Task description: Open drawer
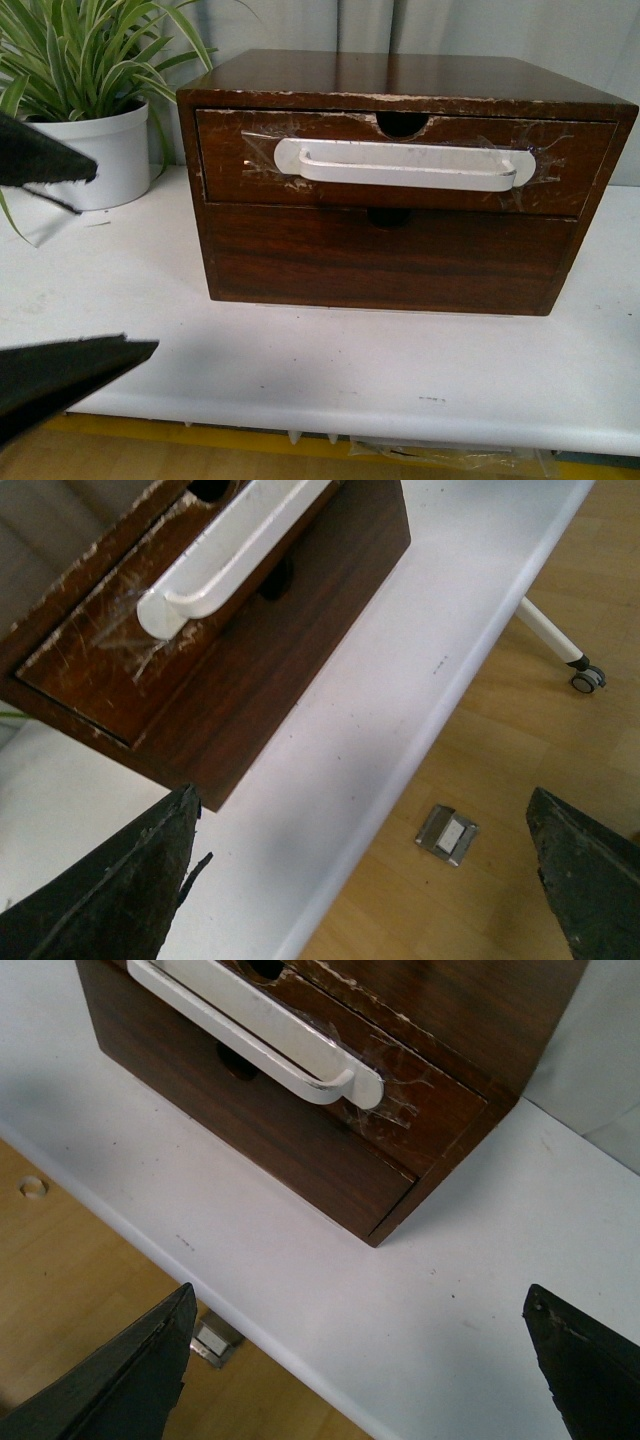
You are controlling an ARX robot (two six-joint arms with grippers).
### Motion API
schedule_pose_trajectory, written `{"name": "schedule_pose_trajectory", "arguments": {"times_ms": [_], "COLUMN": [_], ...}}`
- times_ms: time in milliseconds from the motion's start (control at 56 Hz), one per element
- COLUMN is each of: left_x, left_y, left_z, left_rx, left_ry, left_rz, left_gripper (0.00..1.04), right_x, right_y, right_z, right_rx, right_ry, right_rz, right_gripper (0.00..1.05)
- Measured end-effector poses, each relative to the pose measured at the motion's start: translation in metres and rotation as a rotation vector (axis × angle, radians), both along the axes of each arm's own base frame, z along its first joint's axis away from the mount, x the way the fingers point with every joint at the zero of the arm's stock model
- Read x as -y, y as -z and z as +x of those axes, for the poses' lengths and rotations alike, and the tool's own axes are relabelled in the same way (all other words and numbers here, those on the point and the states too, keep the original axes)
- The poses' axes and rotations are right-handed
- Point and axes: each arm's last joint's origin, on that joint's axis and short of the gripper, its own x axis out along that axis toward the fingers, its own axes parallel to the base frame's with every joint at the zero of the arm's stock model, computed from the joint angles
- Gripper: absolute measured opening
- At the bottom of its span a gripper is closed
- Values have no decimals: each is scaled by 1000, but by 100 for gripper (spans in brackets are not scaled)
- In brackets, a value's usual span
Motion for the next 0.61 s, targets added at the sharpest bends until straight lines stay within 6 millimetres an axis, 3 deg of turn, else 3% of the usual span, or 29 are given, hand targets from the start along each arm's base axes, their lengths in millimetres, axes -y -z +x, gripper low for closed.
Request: {"name": "schedule_pose_trajectory", "arguments": {"times_ms": [304,607], "left_x": [24,48], "left_y": [-25,-27], "left_z": [25,40], "left_rx": [0,-22], "left_ry": [94,156], "left_rz": [46,112], "left_gripper": [99,99], "right_x": [-7,-8], "right_y": [-11,-6], "right_z": [19,32], "right_rx": [-27,-72], "right_ry": [-96,-144], "right_rz": [-108,-168], "right_gripper": [96,96]}}
